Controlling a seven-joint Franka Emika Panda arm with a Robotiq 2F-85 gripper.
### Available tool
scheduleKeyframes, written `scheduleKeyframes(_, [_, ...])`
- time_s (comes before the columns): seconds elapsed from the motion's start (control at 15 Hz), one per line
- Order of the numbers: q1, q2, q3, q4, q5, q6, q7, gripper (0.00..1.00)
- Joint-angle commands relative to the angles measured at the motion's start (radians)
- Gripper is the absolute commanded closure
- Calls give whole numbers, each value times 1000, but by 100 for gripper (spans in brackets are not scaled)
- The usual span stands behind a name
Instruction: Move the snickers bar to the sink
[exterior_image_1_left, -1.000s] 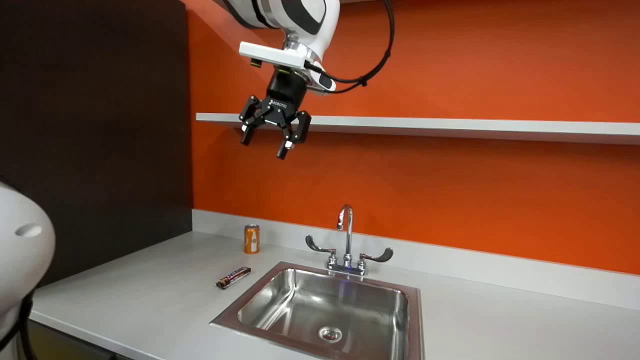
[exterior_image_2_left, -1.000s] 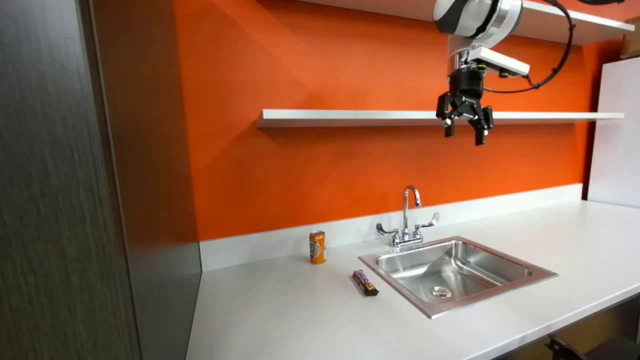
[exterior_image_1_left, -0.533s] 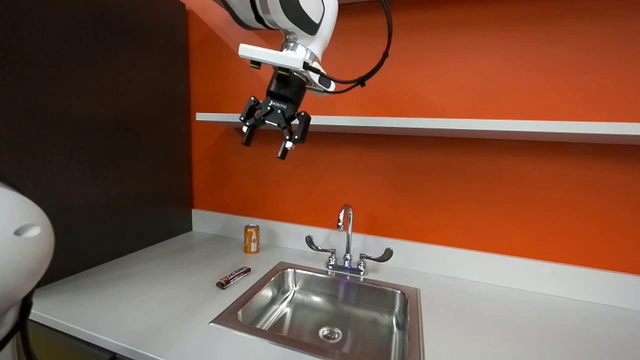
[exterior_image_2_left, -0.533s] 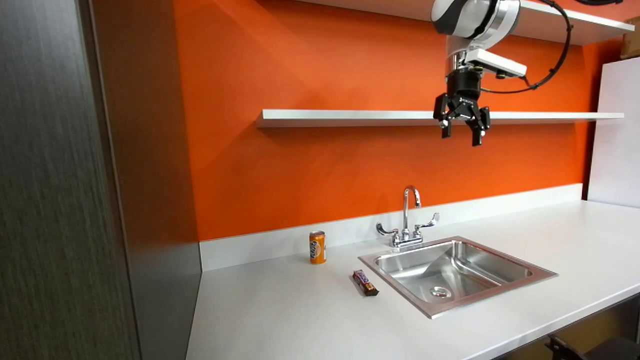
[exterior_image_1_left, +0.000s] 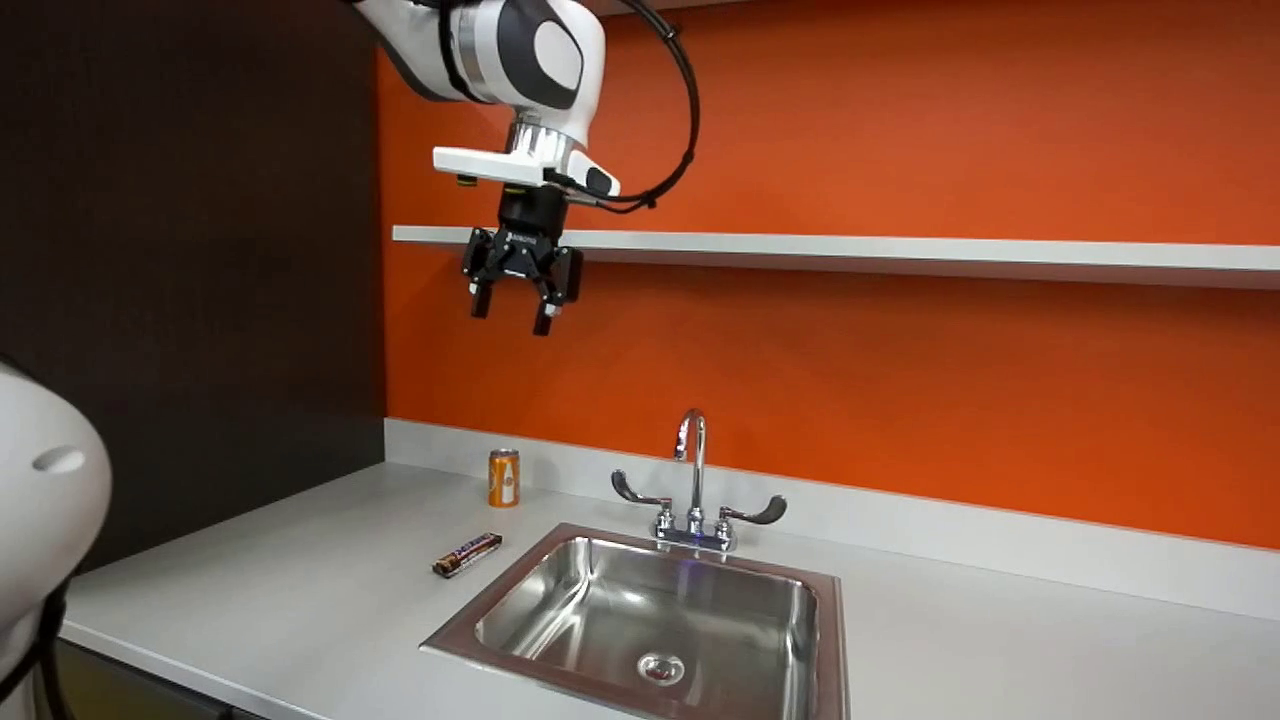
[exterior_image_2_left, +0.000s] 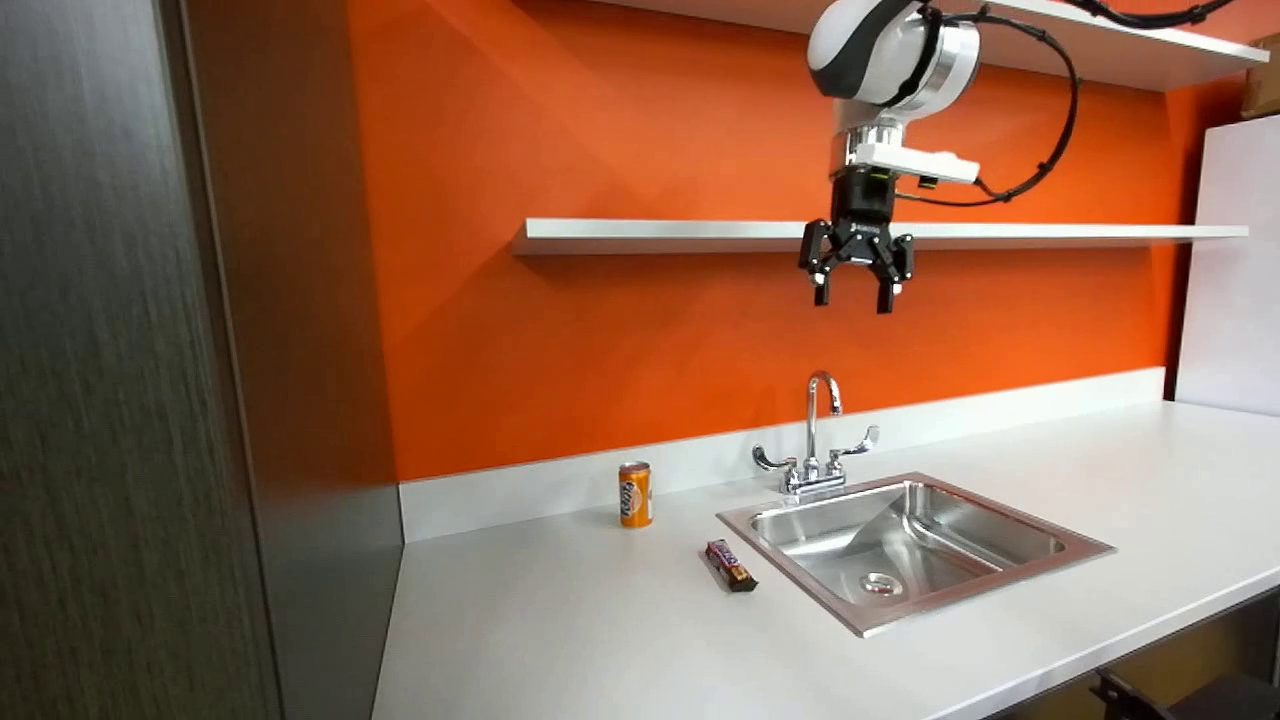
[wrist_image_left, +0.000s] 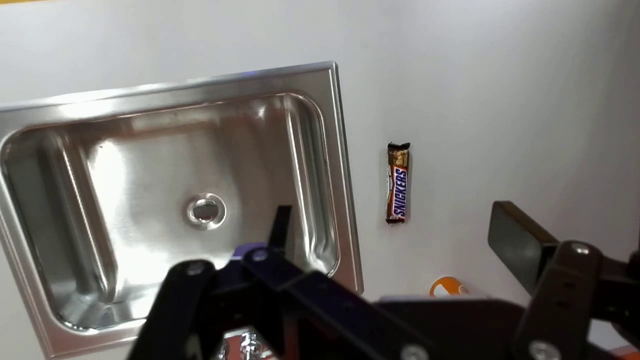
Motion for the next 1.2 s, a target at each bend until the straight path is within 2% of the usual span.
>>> scheduleKeyframes(0.0, [7,7,64,-51,-46,99,96,0])
scheduleKeyframes(0.47, [43,140,128,-84,-81,219,167,0])
scheduleKeyframes(1.13, [89,348,145,-66,-63,386,166,0])
